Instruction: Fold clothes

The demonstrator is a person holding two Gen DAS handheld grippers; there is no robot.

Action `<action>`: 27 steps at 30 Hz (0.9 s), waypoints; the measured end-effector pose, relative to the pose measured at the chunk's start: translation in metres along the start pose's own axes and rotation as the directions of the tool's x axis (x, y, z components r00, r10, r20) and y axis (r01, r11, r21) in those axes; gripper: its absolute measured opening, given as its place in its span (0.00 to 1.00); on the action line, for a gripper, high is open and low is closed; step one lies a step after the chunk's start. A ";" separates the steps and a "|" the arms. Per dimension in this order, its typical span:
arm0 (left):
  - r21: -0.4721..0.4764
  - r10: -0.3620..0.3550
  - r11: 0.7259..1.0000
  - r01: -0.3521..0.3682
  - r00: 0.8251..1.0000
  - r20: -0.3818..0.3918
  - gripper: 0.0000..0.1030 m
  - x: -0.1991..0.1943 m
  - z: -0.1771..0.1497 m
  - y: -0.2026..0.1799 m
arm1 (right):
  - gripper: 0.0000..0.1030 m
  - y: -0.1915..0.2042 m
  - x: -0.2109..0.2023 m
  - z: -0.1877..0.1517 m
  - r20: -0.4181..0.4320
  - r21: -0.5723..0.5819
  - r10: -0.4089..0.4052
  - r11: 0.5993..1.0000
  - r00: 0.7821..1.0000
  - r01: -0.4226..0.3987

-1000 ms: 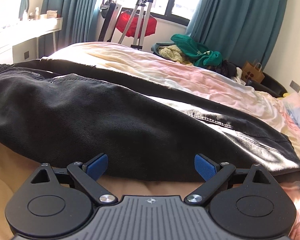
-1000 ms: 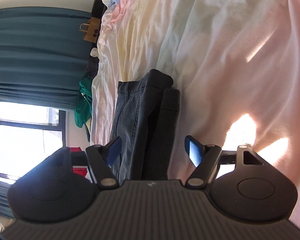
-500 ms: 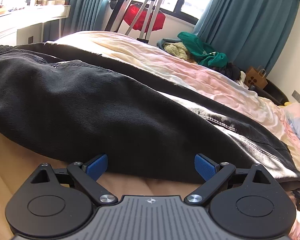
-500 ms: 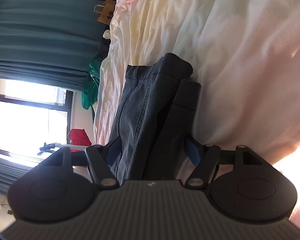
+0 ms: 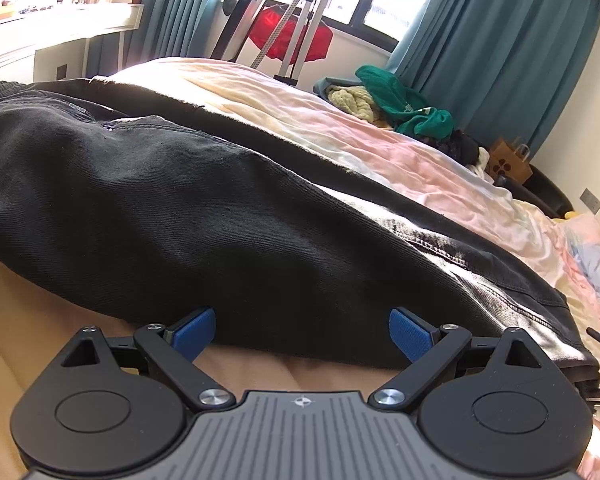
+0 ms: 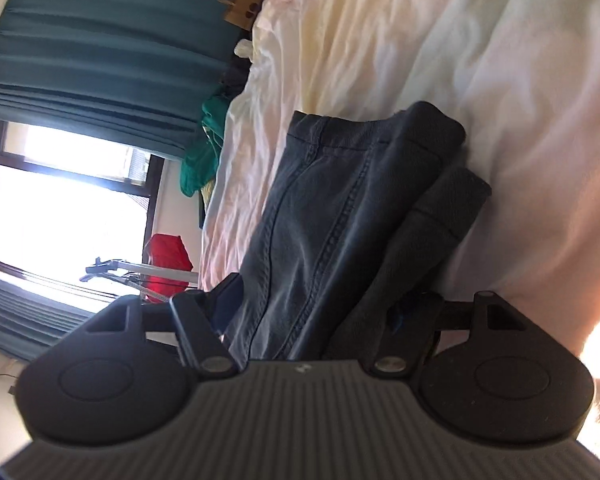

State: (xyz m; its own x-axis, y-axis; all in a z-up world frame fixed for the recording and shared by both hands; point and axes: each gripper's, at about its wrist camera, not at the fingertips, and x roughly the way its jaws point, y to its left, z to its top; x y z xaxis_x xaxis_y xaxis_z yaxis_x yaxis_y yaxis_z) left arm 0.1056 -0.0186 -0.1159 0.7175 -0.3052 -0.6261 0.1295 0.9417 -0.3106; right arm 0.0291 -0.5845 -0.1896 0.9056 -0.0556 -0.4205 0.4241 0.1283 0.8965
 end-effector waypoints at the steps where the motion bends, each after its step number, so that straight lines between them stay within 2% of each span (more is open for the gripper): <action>1: 0.002 -0.001 1.000 0.001 1.000 0.000 0.93 0.000 0.000 0.000 | 0.68 -0.001 0.002 0.001 0.008 0.020 -0.005 1.000 1.000 0.004; 3: 0.004 -0.001 1.000 0.001 1.000 0.000 0.93 0.001 0.000 0.000 | 0.70 -0.002 0.005 0.003 0.026 0.060 -0.010 0.998 1.000 0.008; 5: 0.004 0.000 1.000 0.000 1.000 0.000 0.93 0.001 0.000 0.000 | 0.71 0.006 0.013 0.007 0.036 0.071 0.030 0.997 0.999 -0.032; 7: -0.001 0.000 1.000 0.000 1.000 0.006 0.93 0.000 0.000 0.001 | 0.71 0.023 0.013 0.010 0.078 0.022 0.117 0.993 0.990 -0.119; 10: -0.005 -0.004 1.000 0.004 1.000 0.010 0.93 0.001 0.001 0.002 | 0.71 0.049 0.021 0.006 0.103 -0.097 0.187 0.979 0.977 -0.178; 12: -0.001 -0.001 1.000 0.001 1.000 0.012 0.93 0.003 0.001 0.002 | 0.71 0.056 0.031 0.003 0.106 -0.143 0.135 0.982 0.985 -0.120; 15: 0.008 0.005 1.000 -0.006 1.000 0.014 0.93 0.005 0.000 0.002 | 0.70 0.048 0.055 0.000 0.068 -0.119 -0.018 0.993 0.998 0.026; 16: 0.012 0.008 1.000 -0.008 1.000 0.014 0.93 0.006 0.000 0.001 | 0.70 0.046 0.058 0.000 0.065 -0.127 -0.036 0.991 0.997 0.044; 19: 0.047 0.019 0.999 -0.021 0.999 0.028 0.93 0.008 -0.004 -0.002 | 0.45 0.043 0.061 0.000 0.073 -0.164 -0.076 0.983 0.994 0.087; 20: 0.063 0.026 0.998 -0.028 0.999 0.033 0.94 0.009 -0.006 -0.004 | 0.23 0.041 0.059 0.001 0.077 -0.157 -0.087 0.983 0.993 0.098; 23: 0.110 0.036 0.993 -0.041 0.998 0.053 0.94 0.009 -0.009 -0.011 | 0.11 0.033 0.051 0.006 0.082 -0.104 -0.084 0.990 0.993 0.093; 27: 0.159 0.033 0.986 -0.048 0.995 0.094 0.95 0.003 -0.012 -0.018 | 0.10 0.043 0.040 0.007 0.126 -0.121 -0.061 0.990 0.990 0.077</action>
State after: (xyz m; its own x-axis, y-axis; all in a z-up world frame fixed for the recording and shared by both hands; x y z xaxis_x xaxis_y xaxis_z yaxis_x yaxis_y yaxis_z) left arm 0.0978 -0.0381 -0.1208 0.7824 -0.2594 -0.5661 0.2023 0.9657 -0.1629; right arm 0.0834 -0.5886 -0.1671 0.8711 -0.1877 -0.4538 0.4888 0.2429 0.8379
